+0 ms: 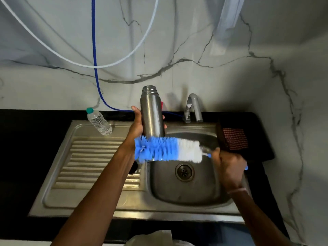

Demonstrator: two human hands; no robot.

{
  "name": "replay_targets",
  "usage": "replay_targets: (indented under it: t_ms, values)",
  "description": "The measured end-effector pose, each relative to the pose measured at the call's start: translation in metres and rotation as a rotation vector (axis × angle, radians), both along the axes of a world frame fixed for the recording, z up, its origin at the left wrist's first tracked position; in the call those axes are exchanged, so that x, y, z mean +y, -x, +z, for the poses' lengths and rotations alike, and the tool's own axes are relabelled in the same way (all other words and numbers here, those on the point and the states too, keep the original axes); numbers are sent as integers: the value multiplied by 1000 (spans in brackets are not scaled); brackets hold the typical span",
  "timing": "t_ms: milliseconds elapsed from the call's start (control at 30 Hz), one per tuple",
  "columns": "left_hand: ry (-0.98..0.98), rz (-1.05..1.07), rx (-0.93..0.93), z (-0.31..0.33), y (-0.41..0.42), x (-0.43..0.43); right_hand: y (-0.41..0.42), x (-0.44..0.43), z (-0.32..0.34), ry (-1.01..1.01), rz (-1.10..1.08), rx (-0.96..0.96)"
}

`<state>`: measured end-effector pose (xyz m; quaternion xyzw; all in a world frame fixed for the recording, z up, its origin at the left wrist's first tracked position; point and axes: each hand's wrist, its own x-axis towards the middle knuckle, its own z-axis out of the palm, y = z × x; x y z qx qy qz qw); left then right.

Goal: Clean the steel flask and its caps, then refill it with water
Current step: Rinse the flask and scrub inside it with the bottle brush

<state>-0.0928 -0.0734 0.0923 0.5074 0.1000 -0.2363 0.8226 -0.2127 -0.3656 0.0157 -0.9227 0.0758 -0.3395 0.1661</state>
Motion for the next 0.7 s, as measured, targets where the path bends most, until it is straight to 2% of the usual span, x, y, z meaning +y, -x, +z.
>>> replay_targets:
  t_ms: [100, 200, 267, 367, 467, 567, 700]
  values:
    - [-16, 30, 10, -5, 16, -18, -52, -4, 25, 77, -184, -13]
    - [34, -42, 115, 7, 23, -34, -84, 0, 50, -20, -308, 5]
    - [22, -27, 94, 9, 23, -36, -74, 0, 46, -17, -286, 12]
    - [-27, 69, 71, 5, 18, -28, -21, -1, 15, 81, -102, -10]
    - [73, 16, 104, 10, 7, -17, 29, 4, -9, 55, -3, 25]
    - [67, 6, 92, 8, 4, -15, 14, 2, -1, 26, -51, -17]
    - [-47, -23, 78, 1, 19, -30, -55, -2, 34, -25, -313, -27]
